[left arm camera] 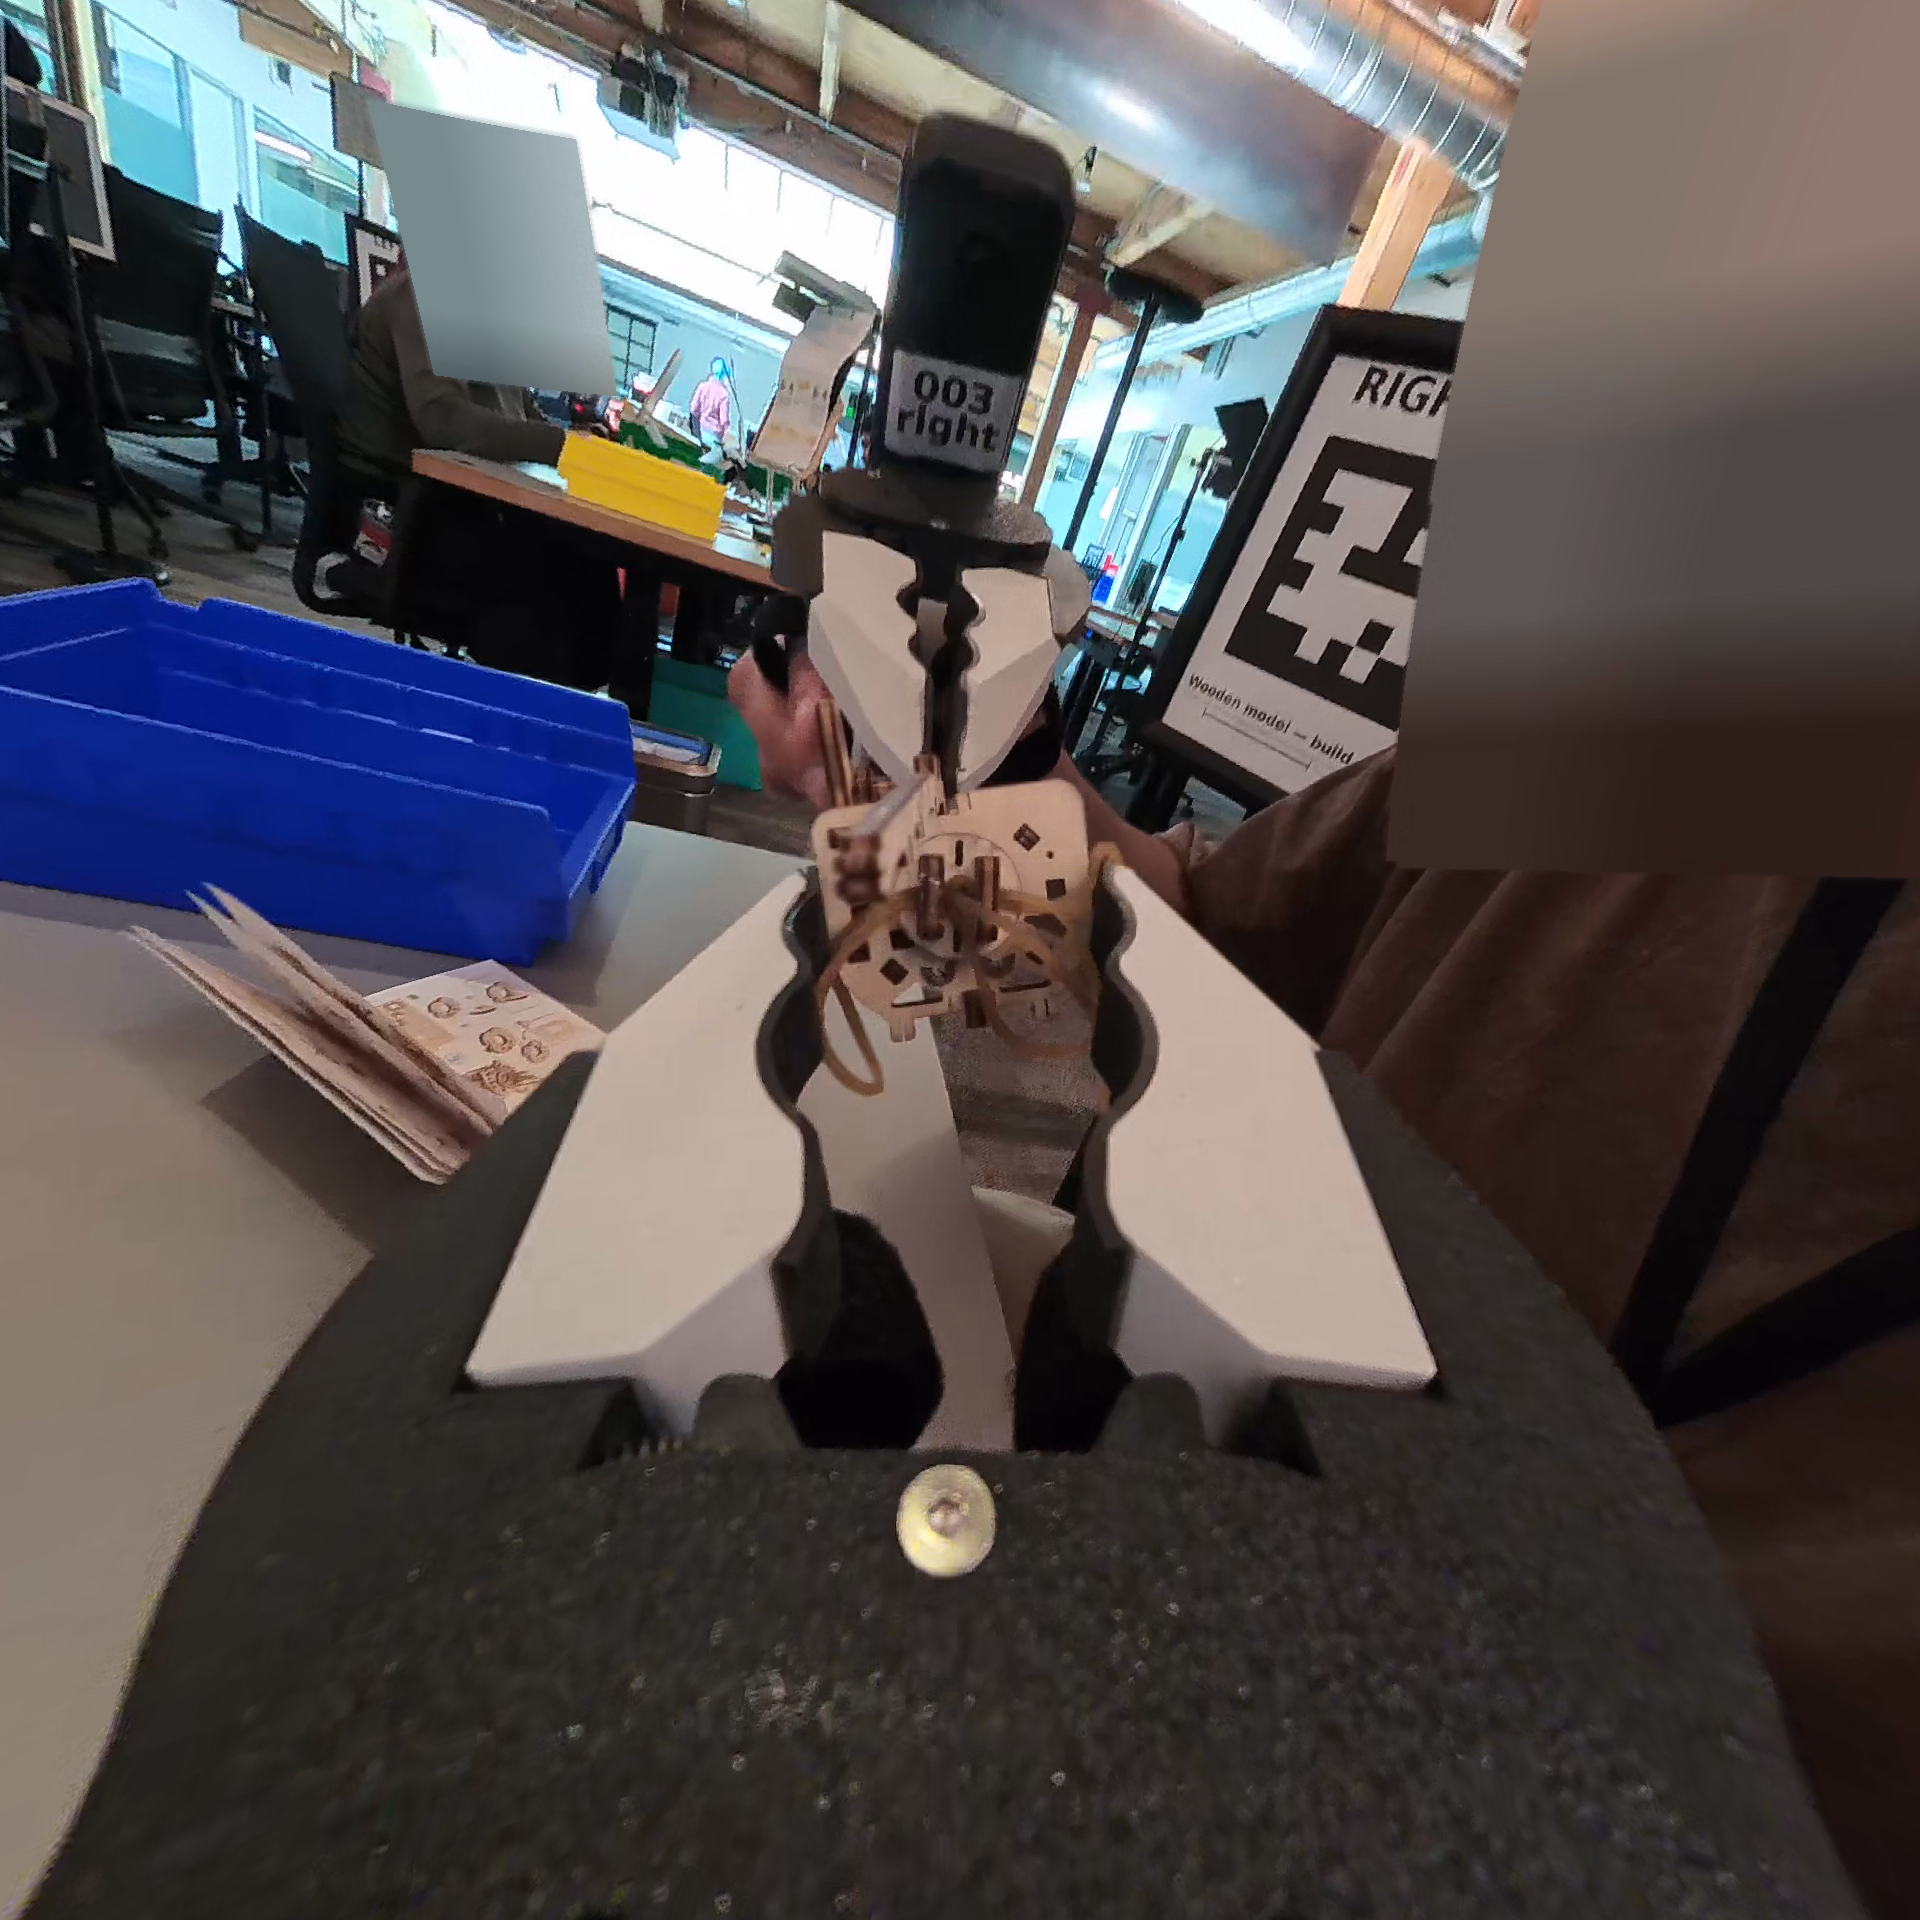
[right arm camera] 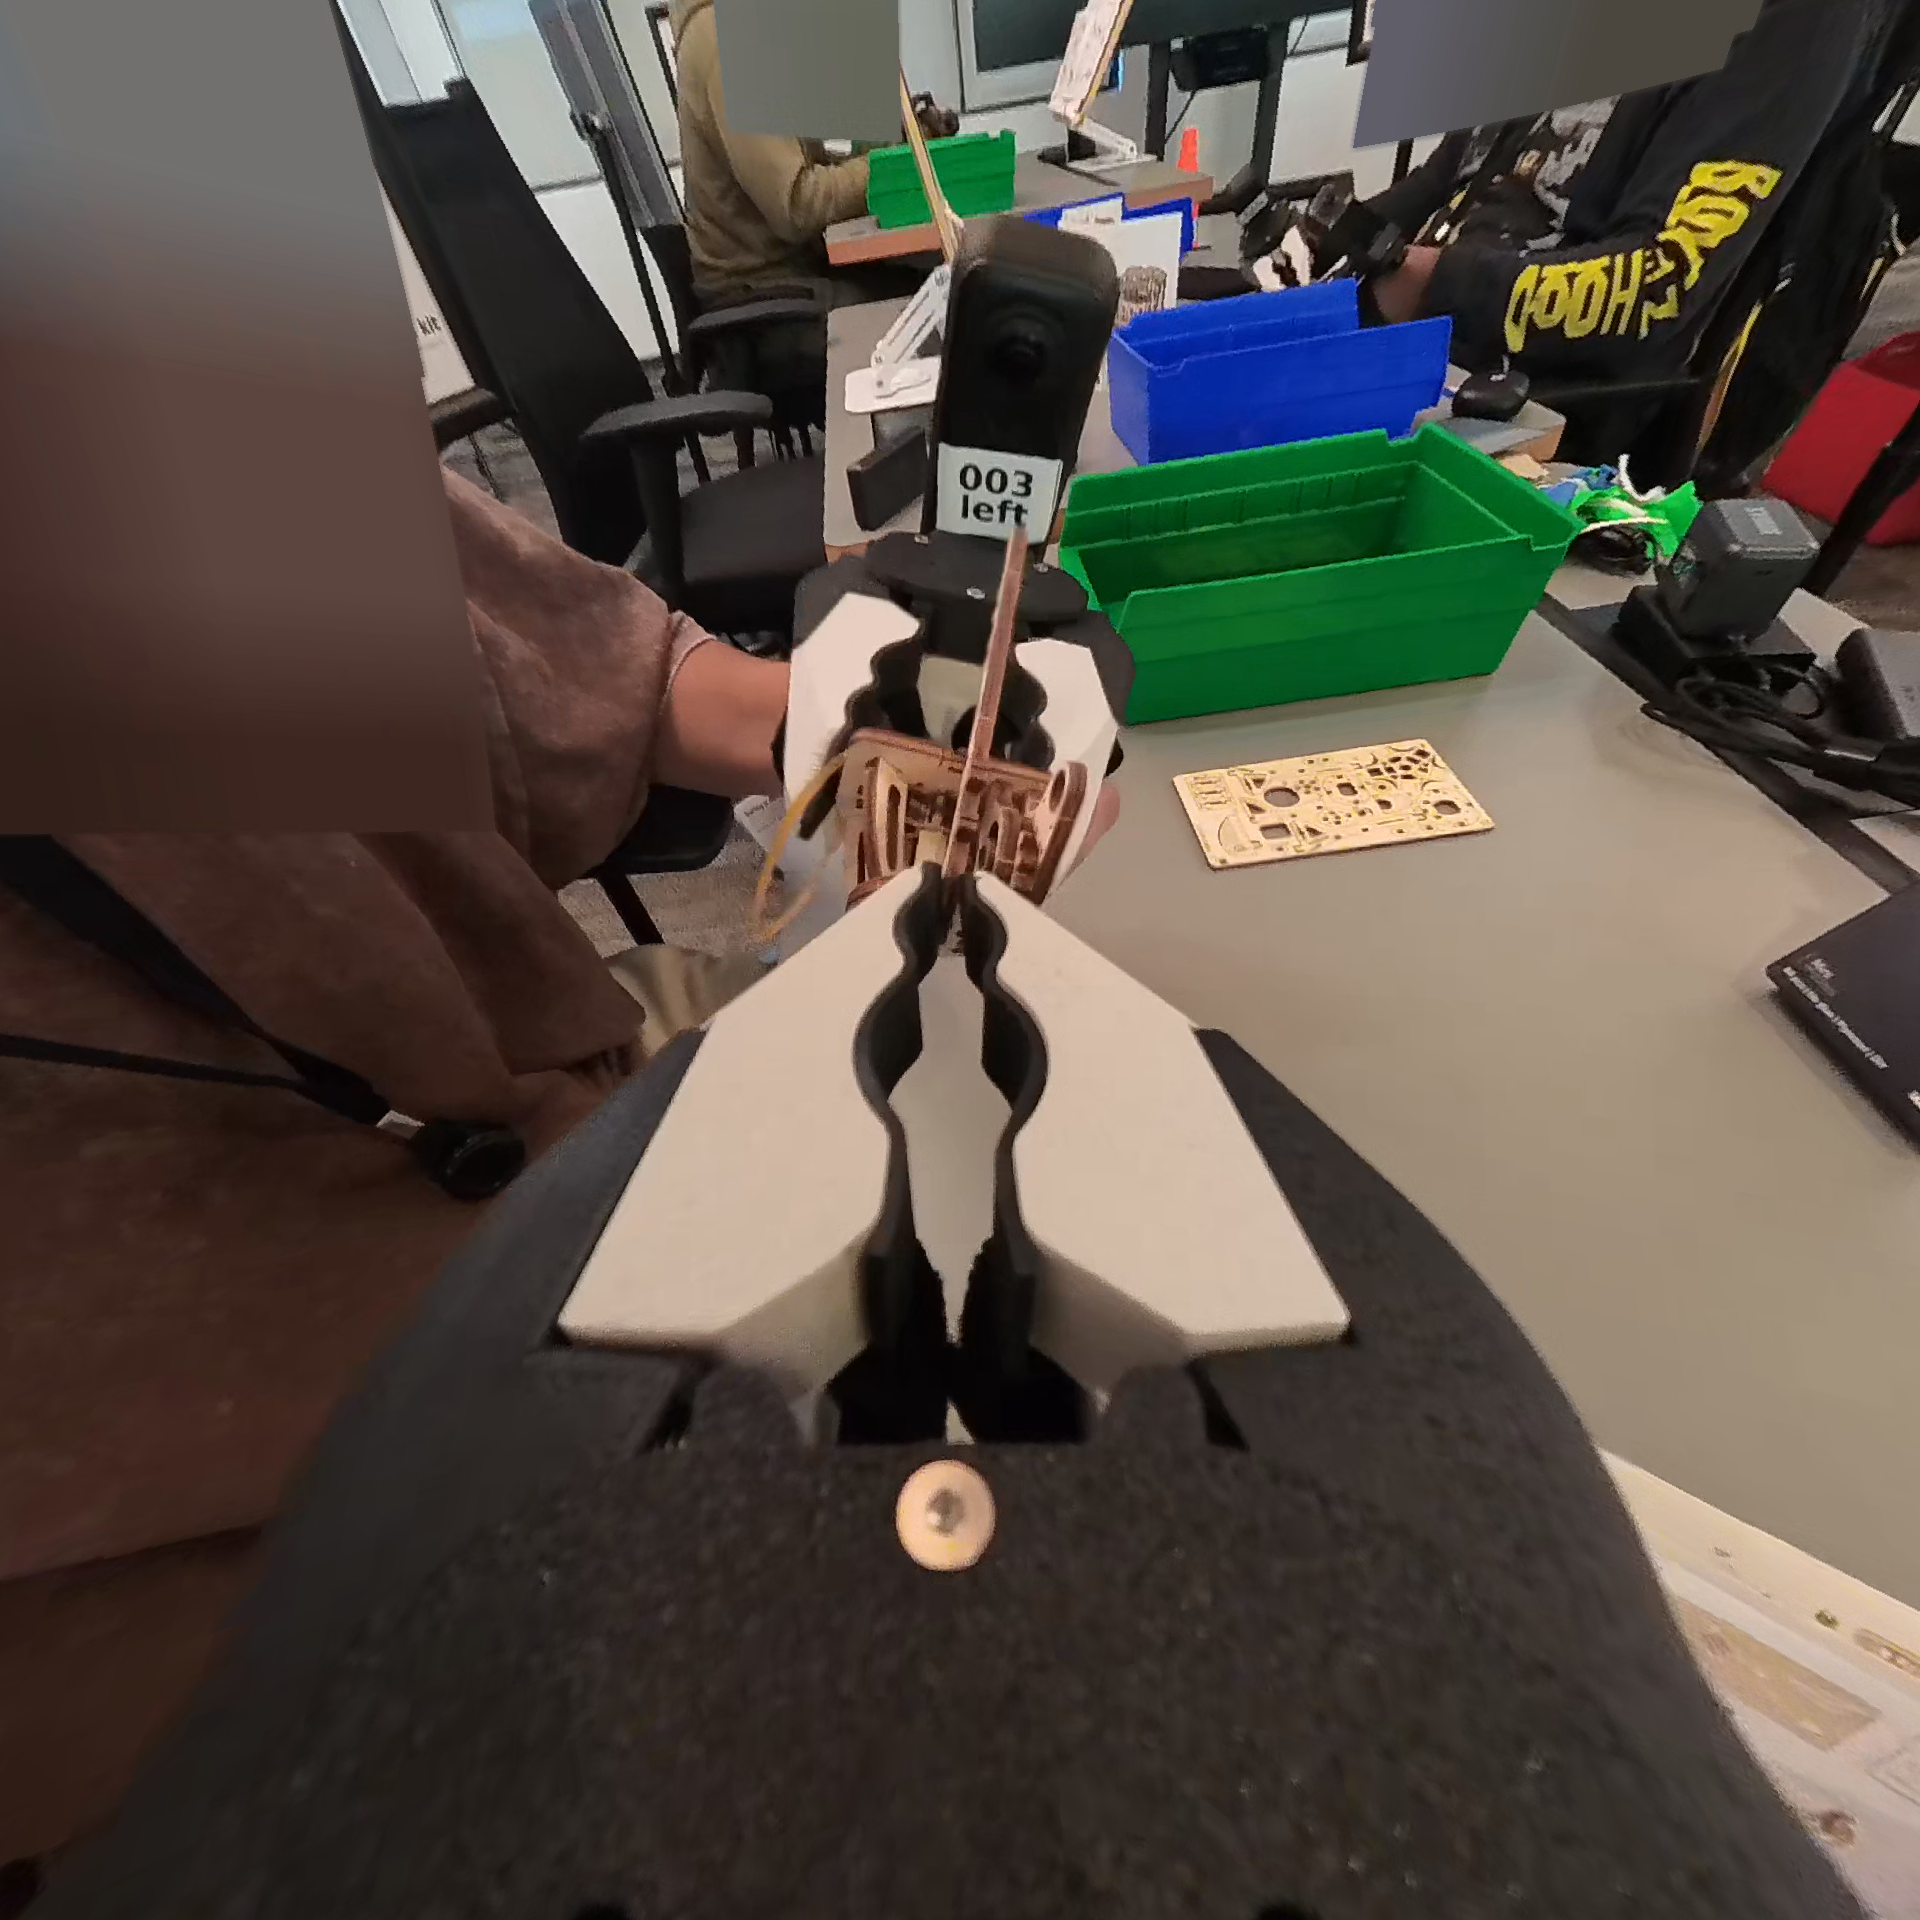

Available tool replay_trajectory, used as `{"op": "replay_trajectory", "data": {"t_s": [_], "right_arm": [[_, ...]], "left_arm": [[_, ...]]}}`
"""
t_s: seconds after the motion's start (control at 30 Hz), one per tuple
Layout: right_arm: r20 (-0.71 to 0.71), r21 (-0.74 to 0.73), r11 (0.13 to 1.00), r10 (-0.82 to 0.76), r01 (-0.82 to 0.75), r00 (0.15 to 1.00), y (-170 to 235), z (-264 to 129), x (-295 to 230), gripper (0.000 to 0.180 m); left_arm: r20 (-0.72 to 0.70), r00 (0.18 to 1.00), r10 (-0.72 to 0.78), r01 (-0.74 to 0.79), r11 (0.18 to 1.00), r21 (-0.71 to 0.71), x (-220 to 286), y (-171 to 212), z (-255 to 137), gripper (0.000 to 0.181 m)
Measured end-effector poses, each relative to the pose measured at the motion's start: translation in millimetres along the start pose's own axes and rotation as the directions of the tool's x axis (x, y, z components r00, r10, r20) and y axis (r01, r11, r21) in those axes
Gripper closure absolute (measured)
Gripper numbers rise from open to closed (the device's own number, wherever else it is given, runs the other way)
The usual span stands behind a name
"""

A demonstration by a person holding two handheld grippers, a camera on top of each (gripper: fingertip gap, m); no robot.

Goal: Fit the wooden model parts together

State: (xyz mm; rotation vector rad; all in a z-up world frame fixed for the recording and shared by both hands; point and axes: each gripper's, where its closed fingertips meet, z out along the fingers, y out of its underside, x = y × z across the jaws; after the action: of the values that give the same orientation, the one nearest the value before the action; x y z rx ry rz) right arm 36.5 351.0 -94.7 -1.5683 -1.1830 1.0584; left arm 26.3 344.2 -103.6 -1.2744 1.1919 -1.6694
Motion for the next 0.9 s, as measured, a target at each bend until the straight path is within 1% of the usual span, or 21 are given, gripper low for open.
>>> {"op": "replay_trajectory", "data": {"t_s": [0.33,0.4,0.47,0.53,0.57,0.63,0.67,0.73,0.8,0.87,0.9], "right_arm": [[-0.020,0.078,0.997,-0.016,0.017,1.000,-14.0,-9.8,1.6,0.173],[-0.038,0.086,0.994,-0.060,0.063,0.998,-14.3,-11.5,0.8,0.162],[-0.105,0.087,0.988,-0.121,0.131,0.987,-13.0,-12.1,2.2,0.143],[-0.185,0.076,0.991,-0.095,0.111,0.978,-8.2,-10.2,11.3,0.136],[-0.179,0.083,0.995,-0.040,0.055,0.983,-5.6,-7.4,14.4,0.132],[-0.048,0.123,0.990,0.079,-0.073,0.996,-0.8,1.3,8.0,0.128],[0.014,0.134,0.985,0.112,-0.113,0.994,1.9,5.0,4.9,0.128],[0.084,0.171,0.975,0.127,-0.140,0.988,3.8,11.1,0.8,0.128],[0.112,0.238,0.961,0.117,-0.141,0.987,-0.8,15.8,-2.0,0.133],[0.103,0.266,0.954,0.114,-0.138,0.988,-2.0,19.8,-0.7,0.141],[0.092,0.268,0.955,0.108,-0.129,0.990,-0.9,21.4,0.8,0.143]], "left_arm": [[0.030,0.998,0.046,-0.046,0.999,-0.015,-2.1,1.8,0.5,0.132],[0.035,0.998,0.046,-0.046,0.999,-0.008,-3.0,0.3,-0.4,0.132],[0.045,0.998,0.044,-0.044,0.999,0.008,-4.6,-2.2,-1.6,0.132],[0.065,0.996,0.069,-0.070,0.997,0.018,-5.8,-3.8,-2.8,0.132],[0.080,0.991,0.107,-0.108,0.994,0.007,-5.9,-2.6,-3.0,0.132],[0.102,0.977,0.185,-0.185,0.983,-0.010,-3.5,-1.8,-2.6,0.132],[0.103,0.973,0.207,-0.207,0.978,-0.008,-1.5,-3.0,-2.3,0.132],[0.105,0.969,0.222,-0.224,0.975,0.008,1.2,-6.2,-2.1,0.132],[0.111,0.969,0.221,-0.224,0.975,0.012,0.7,-5.9,-1.8,0.132],[0.121,0.968,0.221,-0.225,0.974,0.020,-1.0,-6.1,-2.0,0.132],[0.130,0.969,0.210,-0.216,0.976,0.037,-2.8,-8.7,-3.2,0.132]]}}
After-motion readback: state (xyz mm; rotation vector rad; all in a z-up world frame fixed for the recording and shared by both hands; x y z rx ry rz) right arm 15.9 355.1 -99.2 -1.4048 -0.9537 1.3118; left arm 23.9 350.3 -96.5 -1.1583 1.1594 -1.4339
